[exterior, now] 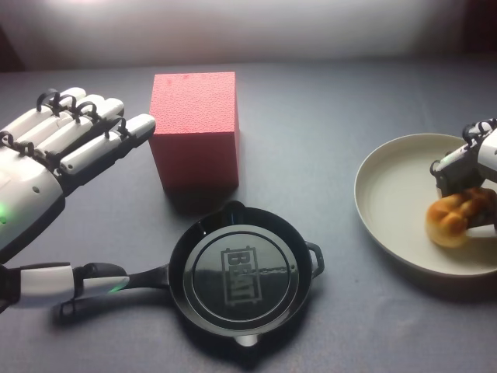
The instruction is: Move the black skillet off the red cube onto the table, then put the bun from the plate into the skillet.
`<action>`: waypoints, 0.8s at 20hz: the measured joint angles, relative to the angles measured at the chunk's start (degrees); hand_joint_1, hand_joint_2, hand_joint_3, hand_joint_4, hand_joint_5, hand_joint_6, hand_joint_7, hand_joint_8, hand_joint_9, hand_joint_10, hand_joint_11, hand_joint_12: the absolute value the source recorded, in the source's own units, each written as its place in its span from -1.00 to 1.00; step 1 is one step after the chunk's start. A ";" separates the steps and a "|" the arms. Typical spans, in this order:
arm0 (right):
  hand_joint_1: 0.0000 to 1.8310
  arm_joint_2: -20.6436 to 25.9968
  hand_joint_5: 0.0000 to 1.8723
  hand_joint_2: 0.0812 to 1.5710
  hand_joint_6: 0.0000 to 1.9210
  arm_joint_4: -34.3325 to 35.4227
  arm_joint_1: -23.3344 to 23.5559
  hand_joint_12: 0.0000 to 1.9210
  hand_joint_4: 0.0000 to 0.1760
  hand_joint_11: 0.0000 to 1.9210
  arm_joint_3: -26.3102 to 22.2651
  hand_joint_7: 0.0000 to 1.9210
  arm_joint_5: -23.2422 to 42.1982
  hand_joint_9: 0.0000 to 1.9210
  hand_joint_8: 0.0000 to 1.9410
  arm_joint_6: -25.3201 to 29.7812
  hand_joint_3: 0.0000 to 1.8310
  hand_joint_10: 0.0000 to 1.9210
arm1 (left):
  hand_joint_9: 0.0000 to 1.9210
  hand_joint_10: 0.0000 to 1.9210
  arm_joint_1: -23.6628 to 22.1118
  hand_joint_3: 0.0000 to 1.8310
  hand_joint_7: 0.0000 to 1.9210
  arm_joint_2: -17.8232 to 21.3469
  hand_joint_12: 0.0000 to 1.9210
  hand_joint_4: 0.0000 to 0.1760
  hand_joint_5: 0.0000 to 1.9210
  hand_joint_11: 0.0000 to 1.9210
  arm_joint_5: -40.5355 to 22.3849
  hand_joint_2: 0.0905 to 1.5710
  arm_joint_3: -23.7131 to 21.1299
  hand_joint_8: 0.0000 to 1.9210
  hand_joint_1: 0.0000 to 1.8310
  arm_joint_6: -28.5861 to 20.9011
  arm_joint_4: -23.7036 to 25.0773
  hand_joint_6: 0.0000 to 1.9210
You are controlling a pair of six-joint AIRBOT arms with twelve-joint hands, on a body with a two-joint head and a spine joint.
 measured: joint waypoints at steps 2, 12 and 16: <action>0.35 0.00 0.04 0.36 0.16 -0.22 0.94 0.43 -1.00 -0.30 -0.07 0.12 0.44 -0.07 -0.21 -0.04 -1.00 -0.11 | -1.00 -1.00 0.22 -0.98 -1.00 0.00 -1.00 0.55 -1.00 -1.00 -0.15 0.15 0.00 -1.00 -0.18 0.00 -0.33 -1.00; 0.37 1.79 -0.01 0.37 0.13 -8.92 5.90 0.26 -1.00 -0.37 -4.79 0.12 14.95 -0.06 -0.12 3.67 -1.00 -0.15 | -1.00 -1.00 0.39 -0.99 -0.99 -0.07 -1.00 0.54 -0.99 -1.00 -0.17 0.15 -0.11 -1.00 -0.19 0.00 -0.59 -1.00; 0.32 -2.03 -0.08 0.42 0.25 -14.82 9.99 0.37 -0.85 -0.52 -4.13 0.05 15.69 -0.13 -0.03 7.08 -1.00 -0.24 | -1.00 -1.00 0.39 -0.99 -0.99 -0.07 -0.99 0.47 -0.98 -0.98 -0.24 0.15 -0.13 -1.00 -0.25 0.00 -0.83 -0.99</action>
